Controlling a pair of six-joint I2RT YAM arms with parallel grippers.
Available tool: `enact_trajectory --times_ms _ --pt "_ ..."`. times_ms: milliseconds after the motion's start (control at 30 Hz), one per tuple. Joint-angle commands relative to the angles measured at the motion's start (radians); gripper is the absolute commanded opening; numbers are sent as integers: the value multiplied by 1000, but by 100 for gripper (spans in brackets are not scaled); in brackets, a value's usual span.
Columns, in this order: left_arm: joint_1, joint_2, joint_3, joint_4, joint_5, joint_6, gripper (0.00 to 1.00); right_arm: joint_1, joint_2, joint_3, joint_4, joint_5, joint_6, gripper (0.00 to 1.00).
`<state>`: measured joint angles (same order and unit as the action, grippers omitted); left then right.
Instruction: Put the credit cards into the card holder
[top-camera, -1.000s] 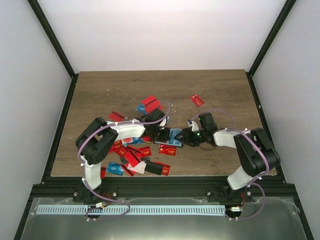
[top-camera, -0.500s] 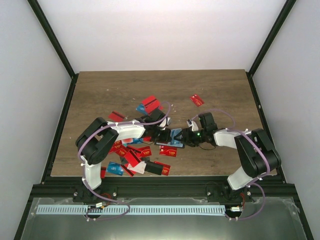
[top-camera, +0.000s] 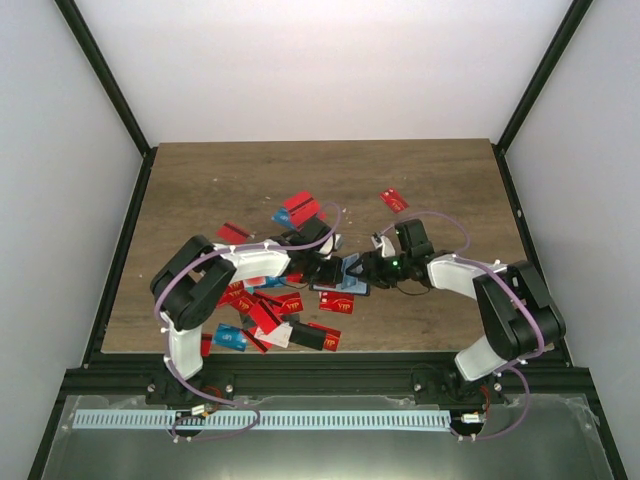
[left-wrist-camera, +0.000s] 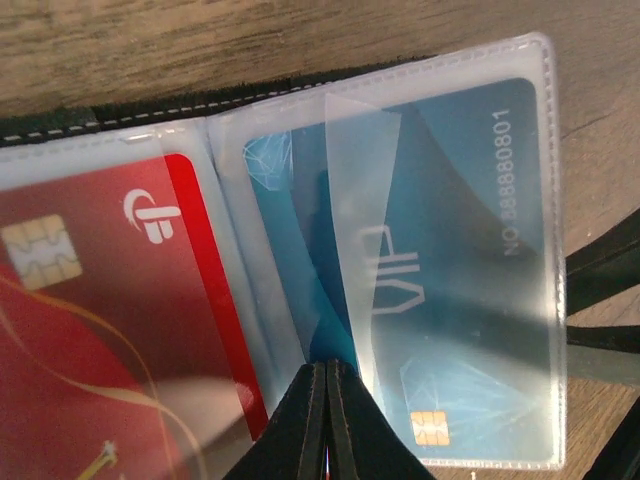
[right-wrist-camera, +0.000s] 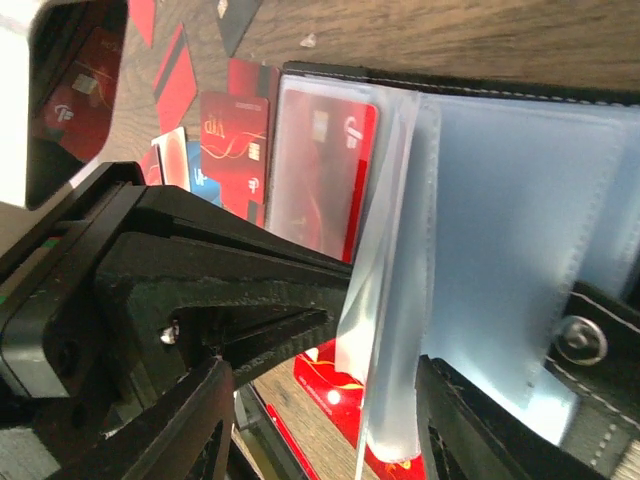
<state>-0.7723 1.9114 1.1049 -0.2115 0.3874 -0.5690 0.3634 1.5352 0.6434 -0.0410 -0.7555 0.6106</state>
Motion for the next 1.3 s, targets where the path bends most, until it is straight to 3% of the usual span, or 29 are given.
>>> enact_trajectory --times_ms 0,433,800,967,1267 --pt "4 -36 -6 -8 -28 7 4 28 -13 55 -17 2 -5 52" --pt "77 -171 -136 -45 -124 41 4 129 96 181 -12 34 35 52" --pt "163 -517 -355 -148 -204 50 11 217 276 405 -52 32 23 52" --pt "162 -680 -465 -190 -197 4 19 218 225 416 -99 62 -9 52" --pt "123 -885 -588 -256 -212 -120 24 239 22 238 -143 208 -32 52"
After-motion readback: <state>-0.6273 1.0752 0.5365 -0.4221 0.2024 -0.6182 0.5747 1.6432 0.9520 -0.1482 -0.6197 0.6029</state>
